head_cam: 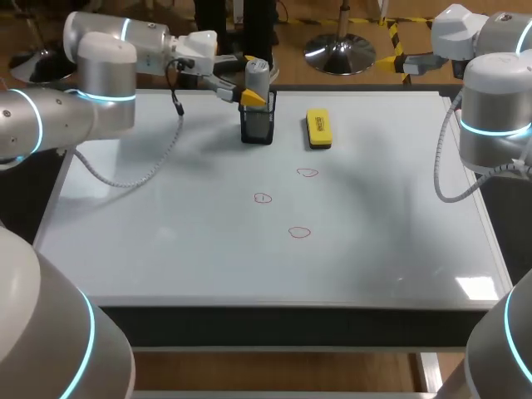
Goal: Pick up the inspection probe, press it on each red-marked spot on the whiteboard one by one, put down the probe, pick up the eraser, and wipe off all the red marks.
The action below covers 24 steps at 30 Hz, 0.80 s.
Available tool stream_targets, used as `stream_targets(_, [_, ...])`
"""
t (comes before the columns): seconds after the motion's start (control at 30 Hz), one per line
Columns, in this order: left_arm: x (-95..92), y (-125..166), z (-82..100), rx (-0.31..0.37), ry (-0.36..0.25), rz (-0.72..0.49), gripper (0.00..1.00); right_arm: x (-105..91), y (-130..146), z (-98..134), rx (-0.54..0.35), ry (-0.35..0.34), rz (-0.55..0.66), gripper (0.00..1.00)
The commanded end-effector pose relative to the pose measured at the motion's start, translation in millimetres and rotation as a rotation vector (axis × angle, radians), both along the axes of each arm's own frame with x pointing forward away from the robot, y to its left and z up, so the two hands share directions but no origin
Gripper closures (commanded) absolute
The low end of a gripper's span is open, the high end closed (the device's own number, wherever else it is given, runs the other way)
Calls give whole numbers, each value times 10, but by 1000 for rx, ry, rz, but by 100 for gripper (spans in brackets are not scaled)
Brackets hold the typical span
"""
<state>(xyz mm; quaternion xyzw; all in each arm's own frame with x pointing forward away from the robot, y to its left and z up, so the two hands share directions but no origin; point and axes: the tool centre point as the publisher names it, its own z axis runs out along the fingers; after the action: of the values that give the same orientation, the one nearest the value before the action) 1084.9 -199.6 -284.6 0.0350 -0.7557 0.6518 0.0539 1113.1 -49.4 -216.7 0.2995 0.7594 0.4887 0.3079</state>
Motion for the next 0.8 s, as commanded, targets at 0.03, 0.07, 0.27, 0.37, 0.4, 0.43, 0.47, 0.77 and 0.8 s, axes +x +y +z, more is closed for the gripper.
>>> stream_targets(0.03, [-46,-36,8,7,-4,12,0,5,-2,0,-1,1,1,0])
stream_targets(0.07, [-47,-39,8,7,-4,12,0,5,-2,0,-1,1,1,0])
stream_targets(0.27, [-47,-54,20,7,-5,15,0,5,-2,0,-1,1,1,0])
stream_targets(0.37, [-47,-57,24,12,-6,15,0,5,-2,0,-1,1,1,0])
stream_targets(0.4, [-47,-57,25,13,-6,15,0,5,-2,0,-1,1,1,0])
stream_targets(0.43, [-46,-57,26,14,-7,14,22,5,-2,0,-1,1,1,0])
stream_targets(0.47, [-45,-53,29,15,-8,14,59,5,-2,0,-1,1,1,0])
stream_targets(0.77, [-83,0,64,17,-24,-3,100,5,-2,0,-1,1,1,0])
stream_targets(0.8, [-90,1,75,17,-25,-4,100,5,-2,0,-1,1,1,0])
